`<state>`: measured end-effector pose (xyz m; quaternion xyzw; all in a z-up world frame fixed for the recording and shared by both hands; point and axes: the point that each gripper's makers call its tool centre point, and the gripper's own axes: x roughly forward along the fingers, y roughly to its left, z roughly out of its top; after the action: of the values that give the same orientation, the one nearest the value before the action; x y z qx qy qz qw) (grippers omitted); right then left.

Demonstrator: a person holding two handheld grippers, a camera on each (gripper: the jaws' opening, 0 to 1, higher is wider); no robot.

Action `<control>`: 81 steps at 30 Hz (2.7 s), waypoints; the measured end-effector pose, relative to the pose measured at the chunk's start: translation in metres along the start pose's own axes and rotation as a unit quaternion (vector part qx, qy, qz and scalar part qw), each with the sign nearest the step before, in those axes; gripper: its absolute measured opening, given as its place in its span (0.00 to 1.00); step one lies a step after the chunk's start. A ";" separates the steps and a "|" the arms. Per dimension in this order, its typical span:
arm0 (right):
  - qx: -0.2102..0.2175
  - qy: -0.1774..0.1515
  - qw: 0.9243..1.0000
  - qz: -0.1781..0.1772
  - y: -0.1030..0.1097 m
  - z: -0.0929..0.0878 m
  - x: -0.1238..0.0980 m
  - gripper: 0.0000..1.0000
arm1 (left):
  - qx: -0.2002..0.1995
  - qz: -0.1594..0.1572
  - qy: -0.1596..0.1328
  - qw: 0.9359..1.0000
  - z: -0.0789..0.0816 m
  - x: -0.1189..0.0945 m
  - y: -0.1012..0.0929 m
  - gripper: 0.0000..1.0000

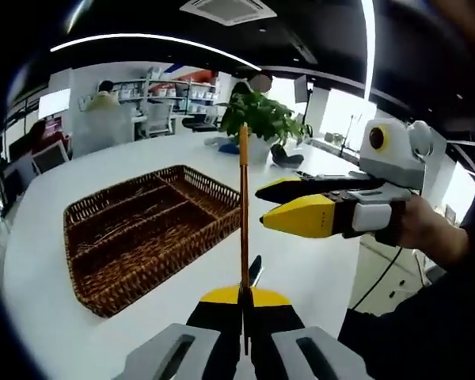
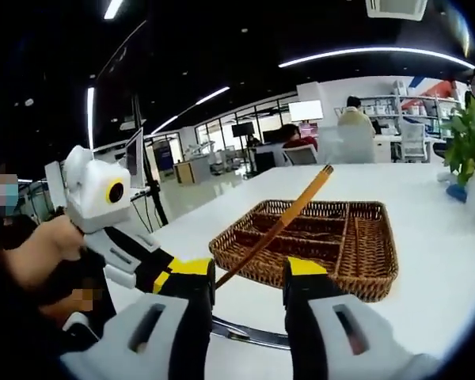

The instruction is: Arrange the knives, forks, and spoons in their matching storage slots by inserting each utensil handle-first until every utensil is classified and aligned in the correct compartment

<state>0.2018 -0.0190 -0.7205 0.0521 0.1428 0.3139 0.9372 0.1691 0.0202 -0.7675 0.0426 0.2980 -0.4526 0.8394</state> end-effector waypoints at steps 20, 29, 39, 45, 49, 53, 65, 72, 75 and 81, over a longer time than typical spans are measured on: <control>0.031 -0.030 0.999 -0.026 -0.007 0.009 -0.001 0.09 | -0.049 -0.023 -0.032 0.998 0.011 0.004 -0.023 0.00; 0.073 -0.041 0.996 -0.011 -0.002 0.014 0.000 0.06 | -0.030 -0.040 -0.042 0.998 0.018 0.008 -0.040 0.01; 0.085 -0.033 0.996 0.008 0.011 0.011 0.002 0.02 | -0.010 -0.058 -0.035 0.998 0.018 0.019 -0.051 0.00; 0.076 -0.032 0.997 0.001 0.006 0.011 0.000 0.02 | 0.007 -0.053 -0.030 0.998 0.014 0.015 -0.048 0.00; 0.076 -0.027 0.997 0.000 0.005 0.009 0.001 0.02 | 0.005 -0.042 -0.027 0.999 0.010 0.012 -0.041 0.00; 0.070 -0.024 0.997 -0.002 0.005 0.008 0.001 0.02 | 0.006 -0.031 -0.026 0.999 0.006 0.010 -0.035 0.01; 0.064 -0.025 0.998 0.000 0.003 0.015 0.003 0.02 | 0.018 -0.003 -0.034 0.999 0.010 0.006 -0.022 0.13; 0.056 -0.026 0.998 -0.006 -0.003 0.021 0.005 0.02 | 0.027 0.021 -0.040 0.999 0.012 0.001 -0.010 0.26; 0.052 -0.024 0.998 -0.010 -0.006 0.023 0.007 0.02 | 0.029 0.033 -0.042 0.998 0.013 -0.001 -0.003 0.35; 0.042 -0.020 0.999 -0.019 -0.017 0.027 0.010 0.02 | 0.032 0.049 -0.056 0.997 0.016 -0.006 0.008 0.51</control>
<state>0.2268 -0.0268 -0.7005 0.0950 0.1380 0.2888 0.9426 0.1804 0.0242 -0.7528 0.0589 0.2334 -0.4223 0.8739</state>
